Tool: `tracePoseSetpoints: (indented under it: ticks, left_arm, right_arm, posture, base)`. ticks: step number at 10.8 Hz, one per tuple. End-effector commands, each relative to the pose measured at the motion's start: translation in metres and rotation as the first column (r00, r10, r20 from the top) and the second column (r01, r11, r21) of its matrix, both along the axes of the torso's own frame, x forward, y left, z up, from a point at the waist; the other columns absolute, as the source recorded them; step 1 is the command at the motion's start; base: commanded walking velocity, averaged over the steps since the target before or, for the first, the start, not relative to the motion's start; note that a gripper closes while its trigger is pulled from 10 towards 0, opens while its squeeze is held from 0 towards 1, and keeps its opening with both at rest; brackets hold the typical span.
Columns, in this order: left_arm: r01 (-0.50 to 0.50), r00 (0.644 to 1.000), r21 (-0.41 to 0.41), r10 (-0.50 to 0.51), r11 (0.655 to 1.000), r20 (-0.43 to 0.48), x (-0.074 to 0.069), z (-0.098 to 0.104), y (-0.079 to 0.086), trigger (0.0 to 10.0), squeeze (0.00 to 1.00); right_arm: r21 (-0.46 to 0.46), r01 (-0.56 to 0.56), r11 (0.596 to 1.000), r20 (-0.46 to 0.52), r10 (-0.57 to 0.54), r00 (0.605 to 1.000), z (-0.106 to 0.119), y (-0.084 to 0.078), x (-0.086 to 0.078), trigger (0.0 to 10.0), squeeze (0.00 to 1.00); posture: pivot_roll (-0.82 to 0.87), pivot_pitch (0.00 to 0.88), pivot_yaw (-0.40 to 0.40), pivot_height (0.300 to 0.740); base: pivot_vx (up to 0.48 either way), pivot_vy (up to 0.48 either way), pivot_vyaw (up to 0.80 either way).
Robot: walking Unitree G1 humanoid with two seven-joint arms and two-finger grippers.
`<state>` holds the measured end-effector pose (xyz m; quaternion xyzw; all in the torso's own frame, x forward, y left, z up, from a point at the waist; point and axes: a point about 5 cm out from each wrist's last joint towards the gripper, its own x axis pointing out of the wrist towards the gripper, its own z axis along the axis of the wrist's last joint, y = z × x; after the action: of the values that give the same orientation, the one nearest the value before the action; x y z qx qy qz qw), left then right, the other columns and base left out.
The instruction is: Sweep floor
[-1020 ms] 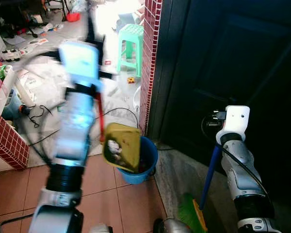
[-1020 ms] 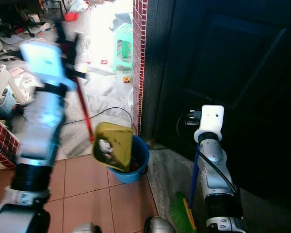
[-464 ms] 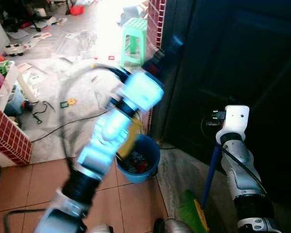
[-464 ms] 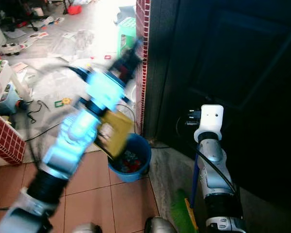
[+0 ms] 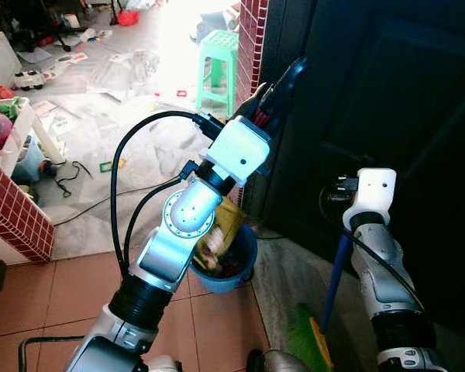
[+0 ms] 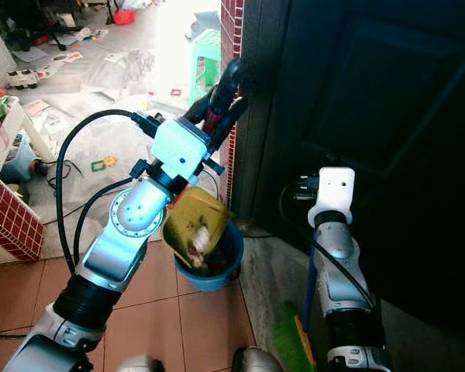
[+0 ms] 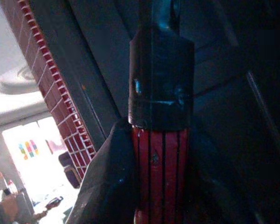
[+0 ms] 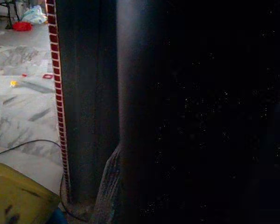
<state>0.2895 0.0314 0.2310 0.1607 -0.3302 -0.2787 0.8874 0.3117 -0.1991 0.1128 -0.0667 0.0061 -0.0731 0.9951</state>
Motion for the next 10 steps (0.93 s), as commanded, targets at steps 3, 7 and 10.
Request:
tracePoseSetpoints:
  ticks: [3,7,10]
  left_arm:
    - [0.013,0.997,-0.013,-0.012,1.0,0.08,-0.006,0.013,-0.005,10.0,0.0]
    - [-0.057,0.984,-0.022,0.059,0.998,0.169,-0.004,0.027,0.003,10.0,0.0]
    - [-0.091,0.987,-0.102,0.104,0.991,0.125,0.005,0.036,0.012,10.0,0.0]
  right_arm:
    - [-0.002,-0.002,1.0,0.046,0.002,0.999,0.009,0.002,0.005,10.0,0.0]
    - [-0.003,-0.003,1.0,0.042,0.004,0.999,0.008,0.003,0.005,10.0,0.0]
    - [-0.004,-0.011,1.0,0.039,0.011,0.999,0.007,0.004,0.006,10.0,0.0]
  posture:
    - [-0.04,0.021,-0.005,0.74]
    - [-0.04,0.025,-0.007,0.74]
    - [-0.04,0.024,-0.016,0.74]
  base:
    - [0.0,0.0,0.0]
    - [0.0,0.0,0.0]
    - [0.0,0.0,0.0]
